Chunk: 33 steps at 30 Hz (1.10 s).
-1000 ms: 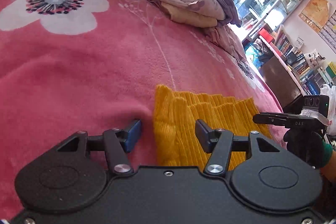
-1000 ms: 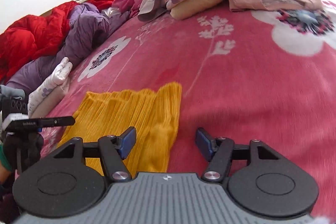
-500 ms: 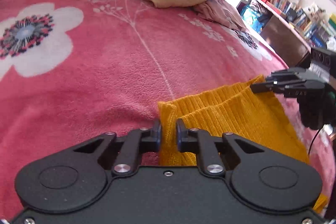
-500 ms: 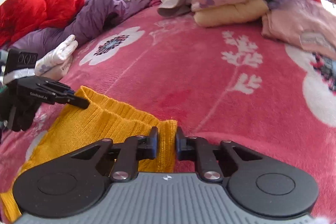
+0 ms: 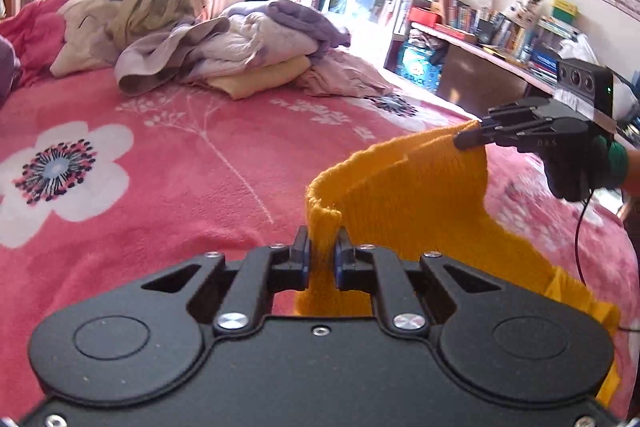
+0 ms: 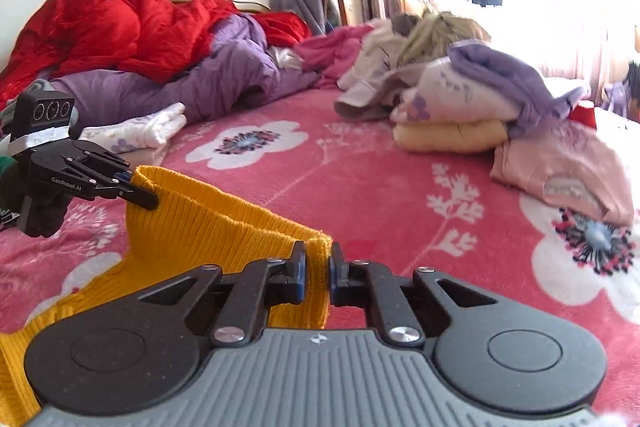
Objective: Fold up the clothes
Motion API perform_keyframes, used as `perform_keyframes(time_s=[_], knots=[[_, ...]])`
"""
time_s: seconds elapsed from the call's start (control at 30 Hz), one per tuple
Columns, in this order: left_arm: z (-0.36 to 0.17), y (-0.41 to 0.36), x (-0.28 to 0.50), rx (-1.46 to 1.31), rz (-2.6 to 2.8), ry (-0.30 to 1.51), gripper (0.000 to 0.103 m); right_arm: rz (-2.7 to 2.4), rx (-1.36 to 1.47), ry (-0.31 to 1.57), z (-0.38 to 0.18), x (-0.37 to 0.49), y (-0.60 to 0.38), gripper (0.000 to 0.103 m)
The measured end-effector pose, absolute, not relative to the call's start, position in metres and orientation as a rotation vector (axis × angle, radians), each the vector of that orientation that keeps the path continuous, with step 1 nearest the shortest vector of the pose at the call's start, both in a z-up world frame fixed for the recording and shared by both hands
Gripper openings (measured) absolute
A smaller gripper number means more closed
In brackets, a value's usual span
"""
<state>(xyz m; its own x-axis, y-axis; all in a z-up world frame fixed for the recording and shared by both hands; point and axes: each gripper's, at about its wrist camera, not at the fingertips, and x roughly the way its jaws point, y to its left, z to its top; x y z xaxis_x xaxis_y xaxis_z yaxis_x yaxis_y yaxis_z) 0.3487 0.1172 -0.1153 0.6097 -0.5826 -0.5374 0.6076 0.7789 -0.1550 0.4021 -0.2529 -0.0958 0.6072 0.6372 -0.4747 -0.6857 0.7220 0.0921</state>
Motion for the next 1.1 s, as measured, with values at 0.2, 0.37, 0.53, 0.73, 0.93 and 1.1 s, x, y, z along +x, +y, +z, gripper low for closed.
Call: perform_keyframes(time_s=[0.2,0.37,0.53,0.73,0.93,1.1], knots=[[-0.120,0.105,0.315,0.241,-0.709,0.592,0.009,0.798,-0.339,0.464,-0.094,0.352,-0.238,0.012],[-0.136,0.081,0.288,0.550,-0.684,0.542,0.009,0.790,-0.600,0.434,-0.108,0.317,-0.220,0.012],[-0.162,0.059,0.262,0.846,-0.670,0.490,0.009,0.789,-0.890,0.368,-0.133,0.281,-0.203,0.012],[-0.172,0.060,0.251,0.896,-0.622,0.465,0.010,0.761,-1.074,0.313,-0.143,0.248,-0.209,0.016],[-0.152,0.072,0.222,0.865,-0.670,0.483,0.014,0.744,-1.080,0.366,-0.136,0.225,-0.232,0.033],[-0.122,0.109,0.234,0.399,-0.652,0.563,0.044,0.751,-0.677,0.507,-0.112,0.235,-0.251,0.039]])
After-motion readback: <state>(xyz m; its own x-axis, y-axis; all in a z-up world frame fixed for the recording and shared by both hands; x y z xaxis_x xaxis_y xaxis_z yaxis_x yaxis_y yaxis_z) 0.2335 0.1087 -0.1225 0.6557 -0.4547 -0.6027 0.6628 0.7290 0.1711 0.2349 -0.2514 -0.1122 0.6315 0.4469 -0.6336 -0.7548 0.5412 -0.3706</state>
